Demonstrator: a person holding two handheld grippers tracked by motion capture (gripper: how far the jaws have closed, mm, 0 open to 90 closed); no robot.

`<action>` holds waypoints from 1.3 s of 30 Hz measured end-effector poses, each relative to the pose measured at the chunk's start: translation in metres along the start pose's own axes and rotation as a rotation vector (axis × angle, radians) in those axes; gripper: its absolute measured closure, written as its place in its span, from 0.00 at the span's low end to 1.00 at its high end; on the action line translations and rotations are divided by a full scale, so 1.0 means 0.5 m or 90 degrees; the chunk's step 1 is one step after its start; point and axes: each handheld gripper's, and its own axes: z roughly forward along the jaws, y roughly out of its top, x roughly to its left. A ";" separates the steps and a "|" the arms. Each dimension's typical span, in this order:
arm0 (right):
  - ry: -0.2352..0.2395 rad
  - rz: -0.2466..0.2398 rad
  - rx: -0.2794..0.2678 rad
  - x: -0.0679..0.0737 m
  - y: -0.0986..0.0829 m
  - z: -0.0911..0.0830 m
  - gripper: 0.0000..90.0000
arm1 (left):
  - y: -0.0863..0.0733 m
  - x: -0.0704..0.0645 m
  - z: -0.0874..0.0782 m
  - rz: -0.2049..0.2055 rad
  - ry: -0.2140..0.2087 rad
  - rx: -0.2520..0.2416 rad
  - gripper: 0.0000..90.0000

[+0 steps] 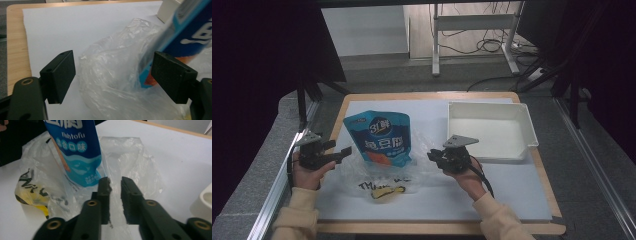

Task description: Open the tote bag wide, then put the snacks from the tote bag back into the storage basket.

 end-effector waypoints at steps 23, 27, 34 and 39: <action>0.038 -0.018 -0.064 0.017 0.060 -0.043 0.47 | -0.016 -0.060 -0.046 0.037 -0.032 -0.004 0.25; 0.038 -0.015 -0.069 0.016 0.063 -0.049 0.45 | -0.015 -0.063 -0.044 0.037 -0.037 -0.003 0.25; 0.032 -0.017 -0.071 0.018 0.069 -0.051 0.44 | -0.013 -0.066 -0.044 0.042 -0.037 -0.002 0.25; 0.028 -0.016 -0.078 0.020 0.079 -0.049 0.44 | -0.013 -0.066 -0.040 0.044 -0.037 0.001 0.25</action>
